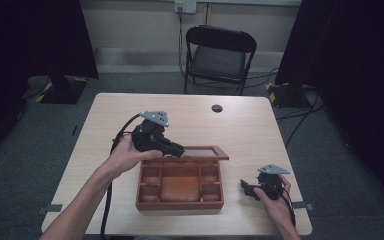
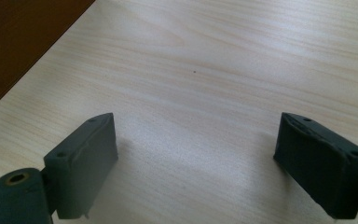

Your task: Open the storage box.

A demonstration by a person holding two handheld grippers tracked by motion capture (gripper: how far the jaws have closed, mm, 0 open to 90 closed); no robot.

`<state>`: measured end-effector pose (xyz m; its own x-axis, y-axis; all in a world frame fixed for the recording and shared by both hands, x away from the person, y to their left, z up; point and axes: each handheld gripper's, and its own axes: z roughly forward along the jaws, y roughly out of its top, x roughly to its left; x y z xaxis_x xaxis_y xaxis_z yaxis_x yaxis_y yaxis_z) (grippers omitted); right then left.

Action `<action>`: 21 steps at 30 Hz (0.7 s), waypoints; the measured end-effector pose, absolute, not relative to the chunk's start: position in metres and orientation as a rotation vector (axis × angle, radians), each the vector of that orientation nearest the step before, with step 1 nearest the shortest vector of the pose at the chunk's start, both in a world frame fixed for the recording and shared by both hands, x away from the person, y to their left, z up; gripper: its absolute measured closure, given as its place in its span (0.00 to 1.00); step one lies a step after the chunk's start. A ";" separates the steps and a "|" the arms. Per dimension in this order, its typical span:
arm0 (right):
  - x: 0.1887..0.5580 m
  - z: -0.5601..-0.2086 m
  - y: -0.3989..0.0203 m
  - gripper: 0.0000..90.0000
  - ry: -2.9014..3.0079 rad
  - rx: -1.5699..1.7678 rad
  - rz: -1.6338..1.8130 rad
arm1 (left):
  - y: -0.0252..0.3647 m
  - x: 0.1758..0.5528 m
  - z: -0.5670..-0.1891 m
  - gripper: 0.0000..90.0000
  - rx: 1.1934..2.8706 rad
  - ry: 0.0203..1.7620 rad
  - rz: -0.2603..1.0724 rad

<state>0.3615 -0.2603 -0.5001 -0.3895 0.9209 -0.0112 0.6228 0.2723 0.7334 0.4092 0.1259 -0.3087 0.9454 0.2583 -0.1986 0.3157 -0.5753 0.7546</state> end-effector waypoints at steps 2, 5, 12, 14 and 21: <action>0.362 -0.500 -0.260 0.13 2.110 1.391 0.912 | 0.126 0.409 -0.309 0.92 2.210 0.405 -0.080; 0.362 -0.500 -0.260 0.13 2.110 1.391 0.912 | 0.126 0.409 -0.309 0.92 2.215 0.398 -0.079; 0.362 -0.500 -0.260 0.13 2.110 1.391 0.912 | 0.126 0.409 -0.309 0.92 2.213 0.400 -0.082; 0.361 -0.500 -0.260 0.13 2.110 1.392 0.912 | 0.126 0.409 -0.308 0.92 2.218 0.398 -0.080; 0.362 -0.500 -0.260 0.13 2.110 1.391 0.912 | 0.126 0.409 -0.309 0.92 2.218 0.397 -0.079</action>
